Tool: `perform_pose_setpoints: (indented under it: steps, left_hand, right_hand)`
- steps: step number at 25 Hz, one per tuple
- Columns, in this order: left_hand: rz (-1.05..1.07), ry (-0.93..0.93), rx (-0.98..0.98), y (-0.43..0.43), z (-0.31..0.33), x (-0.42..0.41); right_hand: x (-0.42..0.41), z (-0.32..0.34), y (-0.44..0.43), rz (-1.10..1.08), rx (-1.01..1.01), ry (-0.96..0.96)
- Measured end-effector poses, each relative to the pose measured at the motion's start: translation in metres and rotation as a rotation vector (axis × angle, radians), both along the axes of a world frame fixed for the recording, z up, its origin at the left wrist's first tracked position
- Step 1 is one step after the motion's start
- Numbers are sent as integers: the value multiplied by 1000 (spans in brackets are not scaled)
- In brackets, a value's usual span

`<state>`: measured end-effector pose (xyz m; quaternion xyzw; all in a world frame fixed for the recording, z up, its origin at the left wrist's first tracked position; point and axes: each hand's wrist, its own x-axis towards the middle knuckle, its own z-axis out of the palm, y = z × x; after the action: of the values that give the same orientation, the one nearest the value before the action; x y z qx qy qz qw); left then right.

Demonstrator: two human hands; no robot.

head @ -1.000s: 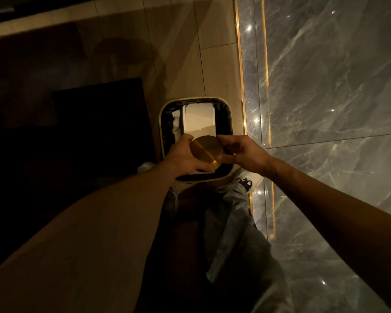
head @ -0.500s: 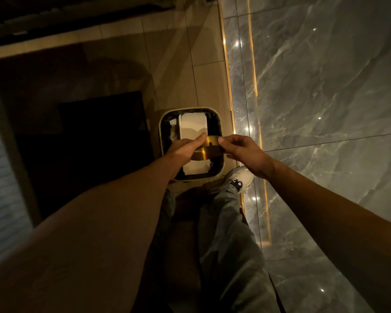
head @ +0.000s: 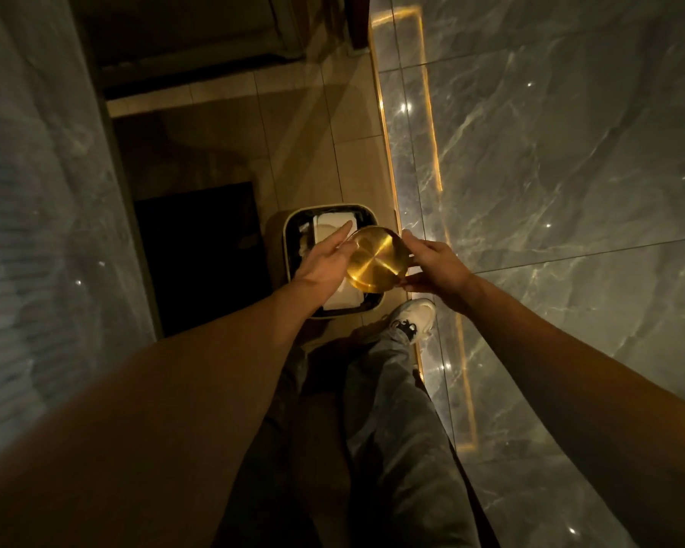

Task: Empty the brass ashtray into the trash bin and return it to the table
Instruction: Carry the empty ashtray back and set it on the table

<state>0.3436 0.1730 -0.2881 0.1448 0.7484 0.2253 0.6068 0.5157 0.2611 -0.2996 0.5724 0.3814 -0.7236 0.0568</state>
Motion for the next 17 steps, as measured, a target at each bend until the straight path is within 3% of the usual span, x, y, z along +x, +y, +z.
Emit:
perform_pose_setpoints:
  steps: [8, 13, 17]
  left_hand:
    - [-345, 141, 178, -18, 82, -1]
    - [-374, 341, 426, -25, 165, 6]
    - [-308, 379, 506, -37, 218, 2]
  right_hand:
    - [-3, 92, -4, 11, 179, -67]
    - [-6, 164, -10, -3, 353, -1]
    - [-4, 225, -15, 22, 479, 102]
